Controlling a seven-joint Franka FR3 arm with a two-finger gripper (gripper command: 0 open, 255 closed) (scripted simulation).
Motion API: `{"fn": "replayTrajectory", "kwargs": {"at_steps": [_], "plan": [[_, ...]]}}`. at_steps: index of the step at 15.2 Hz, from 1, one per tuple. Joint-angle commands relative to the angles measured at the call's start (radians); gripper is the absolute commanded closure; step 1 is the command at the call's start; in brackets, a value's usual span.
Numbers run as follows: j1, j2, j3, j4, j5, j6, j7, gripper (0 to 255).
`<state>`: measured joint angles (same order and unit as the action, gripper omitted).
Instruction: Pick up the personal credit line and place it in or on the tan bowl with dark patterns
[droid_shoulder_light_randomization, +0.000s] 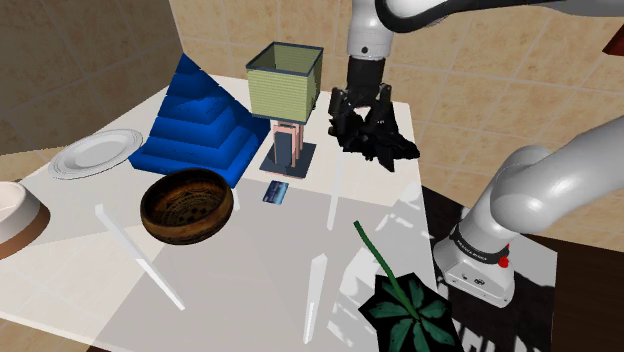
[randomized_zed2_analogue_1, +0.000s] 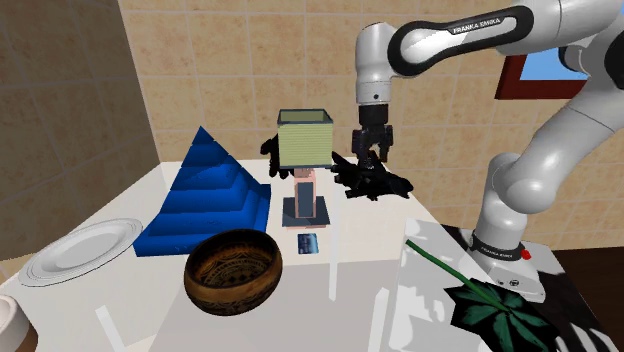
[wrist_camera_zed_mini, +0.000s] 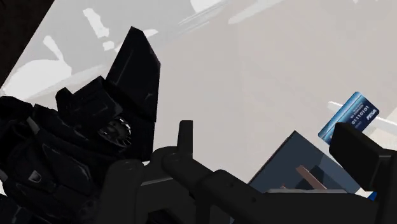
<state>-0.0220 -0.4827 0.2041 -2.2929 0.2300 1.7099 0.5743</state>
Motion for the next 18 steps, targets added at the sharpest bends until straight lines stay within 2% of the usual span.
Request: {"fn": "replayTrajectory", "kwargs": {"at_steps": [1, 9, 18], "plan": [[-0.002, 0.072, 0.021, 0.019, 0.042, 0.032, 0.071, 0], [0.004, 0.354, 0.079, 0.115, 0.189, 0.168, 0.306, 0], [0.030, 0.690, 0.105, 0.282, 0.344, 0.320, 0.513, 0]]}}
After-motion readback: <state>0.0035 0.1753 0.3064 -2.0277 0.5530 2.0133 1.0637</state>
